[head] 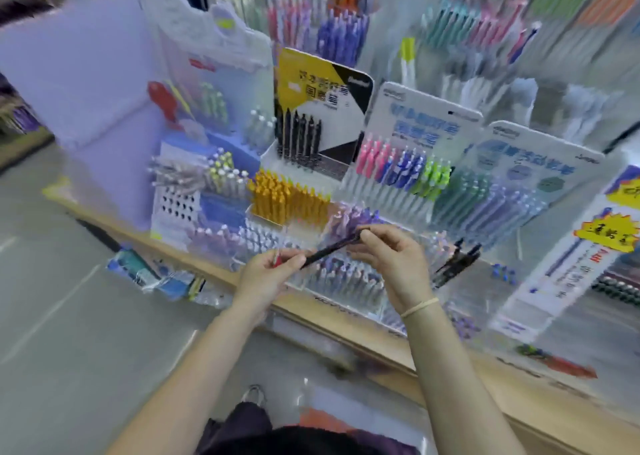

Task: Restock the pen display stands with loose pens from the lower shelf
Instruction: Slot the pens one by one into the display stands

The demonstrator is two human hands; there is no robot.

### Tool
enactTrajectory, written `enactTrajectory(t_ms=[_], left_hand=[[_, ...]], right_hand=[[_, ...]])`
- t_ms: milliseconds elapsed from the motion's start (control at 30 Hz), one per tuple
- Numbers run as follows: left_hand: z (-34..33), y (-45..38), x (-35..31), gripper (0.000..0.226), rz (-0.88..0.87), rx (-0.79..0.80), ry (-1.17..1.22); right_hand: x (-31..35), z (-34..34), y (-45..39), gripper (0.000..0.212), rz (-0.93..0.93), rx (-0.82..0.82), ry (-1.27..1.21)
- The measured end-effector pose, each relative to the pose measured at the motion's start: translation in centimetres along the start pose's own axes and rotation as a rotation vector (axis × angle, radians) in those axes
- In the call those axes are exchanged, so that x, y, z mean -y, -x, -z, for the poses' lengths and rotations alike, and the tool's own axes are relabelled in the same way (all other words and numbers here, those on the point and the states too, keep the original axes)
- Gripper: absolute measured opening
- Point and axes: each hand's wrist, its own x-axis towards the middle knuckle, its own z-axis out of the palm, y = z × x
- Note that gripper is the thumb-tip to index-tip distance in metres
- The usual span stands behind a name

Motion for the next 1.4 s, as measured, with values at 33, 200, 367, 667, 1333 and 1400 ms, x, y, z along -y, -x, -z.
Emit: enactTrajectory(t_ms=[33, 200, 367, 667, 1333, 1400], left_hand=[[1.9, -0.5, -0.1, 0.009, 0.01, -0.048, 0.006], [7.7, -4.3, 0.5, 0.022, 0.016, -0.11, -0.151], [7.6, -6.8, -4.0, 0.016, -0.117, -0.054, -0.14], [6.3, -13.6, -8.9, 0.026, -0.309, 0.089, -0.396], [6.0, -15.4, -9.9, 0.04, -0.264, 0.125, -0.64], [6.0, -15.3, -10.1, 0.036, -0.264, 0.123, -0.631]], right_hand=[[-0.3, -1.6, -0.1, 0.01, 0.018, -0.035, 0.03], [0.7, -5.8, -1.9, 0.013, 0.213, -0.273, 0.218], [3.4, -8.5, -5.0, 0.012, 0.38, -0.356, 0.302], [5.7, -10.1, -11.2, 0.012, 0.542, -0.431, 0.514], [5.9, -11.8, -16.6, 0.016, 0.362, -0.235, 0.875], [6.1, -12.1, -17.0, 0.017, 0.328, -0.237, 0.872]])
